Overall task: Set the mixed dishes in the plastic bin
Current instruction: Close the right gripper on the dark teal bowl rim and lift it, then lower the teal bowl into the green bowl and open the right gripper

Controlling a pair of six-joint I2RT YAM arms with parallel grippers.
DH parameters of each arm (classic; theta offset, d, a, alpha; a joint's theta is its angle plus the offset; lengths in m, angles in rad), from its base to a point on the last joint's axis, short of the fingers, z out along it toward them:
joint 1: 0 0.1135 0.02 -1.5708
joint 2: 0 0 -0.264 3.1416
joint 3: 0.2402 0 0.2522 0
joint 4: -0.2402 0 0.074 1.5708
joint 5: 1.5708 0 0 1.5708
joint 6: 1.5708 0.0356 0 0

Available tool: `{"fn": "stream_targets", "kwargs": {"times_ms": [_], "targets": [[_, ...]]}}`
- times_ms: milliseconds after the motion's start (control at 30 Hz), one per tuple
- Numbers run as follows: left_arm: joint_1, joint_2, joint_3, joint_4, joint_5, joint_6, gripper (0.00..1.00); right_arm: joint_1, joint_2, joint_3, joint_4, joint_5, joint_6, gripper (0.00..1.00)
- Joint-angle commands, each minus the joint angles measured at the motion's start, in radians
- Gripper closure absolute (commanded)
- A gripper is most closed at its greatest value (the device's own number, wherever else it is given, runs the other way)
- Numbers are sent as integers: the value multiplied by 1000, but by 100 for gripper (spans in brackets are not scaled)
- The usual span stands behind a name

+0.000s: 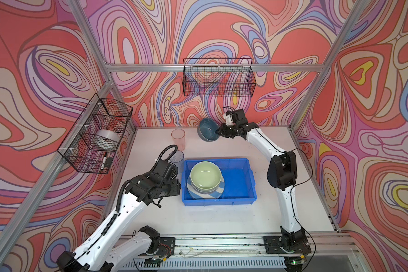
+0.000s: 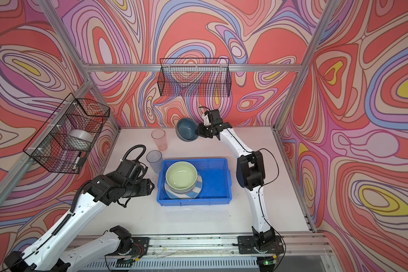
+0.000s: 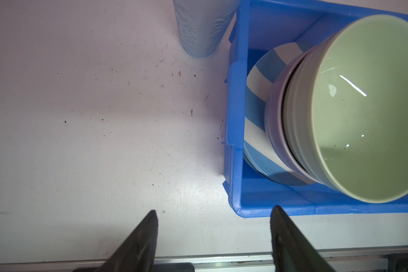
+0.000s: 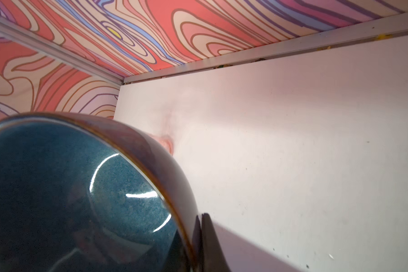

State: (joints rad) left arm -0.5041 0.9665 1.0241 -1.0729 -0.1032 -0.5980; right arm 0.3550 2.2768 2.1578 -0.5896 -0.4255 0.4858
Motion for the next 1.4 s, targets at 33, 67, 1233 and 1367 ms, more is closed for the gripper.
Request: {"fn": "stream_targets", "kwargs": {"times_ms": [33,67,1233,1367], "targets": [[7,14,43,-10,-30,15,31,0,-152,53,-141,-19,-117,100],[12,21,48,-9,-21,16,31,1,-171,51,-173,-22,-139,100],[291,63,156,4,71,187,17,315,-414,-212,-547,205,-264,100],[294,57,154,2,68,190,17,331,-413,-245,-525,217,-250,100]]}}
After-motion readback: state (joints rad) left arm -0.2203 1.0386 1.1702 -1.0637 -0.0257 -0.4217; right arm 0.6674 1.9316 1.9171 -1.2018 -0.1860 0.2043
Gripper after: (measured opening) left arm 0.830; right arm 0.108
